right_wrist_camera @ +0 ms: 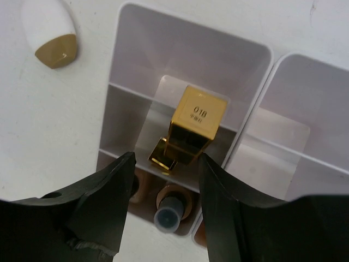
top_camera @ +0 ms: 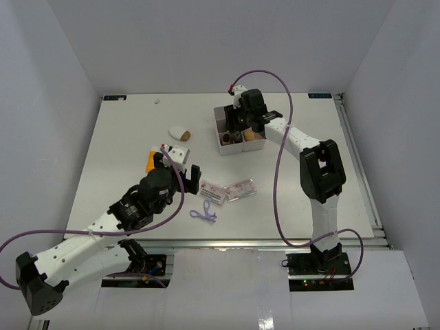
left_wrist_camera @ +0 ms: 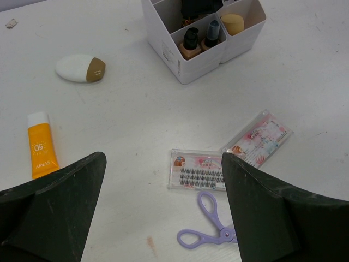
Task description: Organize the makeup
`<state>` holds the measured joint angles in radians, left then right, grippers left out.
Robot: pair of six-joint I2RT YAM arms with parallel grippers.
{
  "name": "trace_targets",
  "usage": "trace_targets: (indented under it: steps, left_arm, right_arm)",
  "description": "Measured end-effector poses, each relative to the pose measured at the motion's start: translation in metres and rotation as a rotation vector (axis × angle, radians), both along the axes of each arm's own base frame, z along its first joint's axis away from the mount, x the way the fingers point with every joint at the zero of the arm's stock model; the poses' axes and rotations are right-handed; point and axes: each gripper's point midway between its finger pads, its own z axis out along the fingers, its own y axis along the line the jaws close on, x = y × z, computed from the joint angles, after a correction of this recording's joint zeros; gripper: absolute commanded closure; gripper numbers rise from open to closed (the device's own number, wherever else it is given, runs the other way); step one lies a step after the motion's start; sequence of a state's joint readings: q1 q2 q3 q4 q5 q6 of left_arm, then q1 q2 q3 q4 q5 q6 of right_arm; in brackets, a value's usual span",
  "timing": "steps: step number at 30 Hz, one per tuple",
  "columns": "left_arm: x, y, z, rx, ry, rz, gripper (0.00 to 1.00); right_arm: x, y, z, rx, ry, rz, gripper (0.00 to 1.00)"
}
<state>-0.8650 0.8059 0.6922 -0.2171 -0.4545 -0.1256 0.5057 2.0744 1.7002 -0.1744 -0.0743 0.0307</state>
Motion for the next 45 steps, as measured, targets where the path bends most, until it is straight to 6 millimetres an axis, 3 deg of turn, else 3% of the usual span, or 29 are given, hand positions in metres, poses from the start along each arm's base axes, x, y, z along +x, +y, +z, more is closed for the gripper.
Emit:
trace_targets:
  steps: [3, 10, 12, 24, 31, 34, 40, 43, 45]
  left_arm:
    - [0.0, 0.0, -0.003, 0.0, 0.005, -0.001, 0.02]
    - [-0.002, -0.001, -0.007, 0.004, 0.014, -0.008, 0.02]
    - [-0.002, -0.001, -0.008, 0.004, 0.015, -0.008, 0.02]
    - [-0.002, -0.002, -0.006, -0.005, 0.01, -0.016, 0.02]
    - [-0.003, -0.004, -0.006, -0.007, 0.014, -0.029, 0.02]
    - [-0.005, -0.008, -0.007, -0.01, 0.021, -0.046, 0.02]
    - [-0.008, -0.021, -0.021, -0.017, 0.079, -0.094, 0.02]
    - [-0.009, -0.03, -0.036, -0.024, 0.144, -0.108, 0.02]
    - [-0.007, -0.03, -0.051, -0.024, 0.209, -0.097, 0.02]
  right_arm:
    - [-0.011, -0.003, 0.009, 0.002, -0.013, 0.017, 0.44]
    - [-0.02, -0.005, 0.066, 0.043, -0.137, 0.053, 0.51]
    - [-0.019, -0.003, 0.075, 0.051, -0.161, 0.061, 0.51]
    - [-0.016, -0.007, 0.07, 0.012, -0.184, 0.025, 0.5]
    - [-0.031, -0.013, 0.054, -0.028, -0.162, 0.076, 0.49]
    - [-0.054, -0.015, 0.058, -0.051, -0.18, 0.219, 0.39]
    - [-0.141, -0.032, 0.098, 0.017, -0.265, 0.555, 0.25]
    - [-0.174, -0.043, 0.112, 0.06, -0.316, 0.651, 0.09]
    - [-0.194, -0.051, 0.11, 0.091, -0.327, 0.69, 0.09]
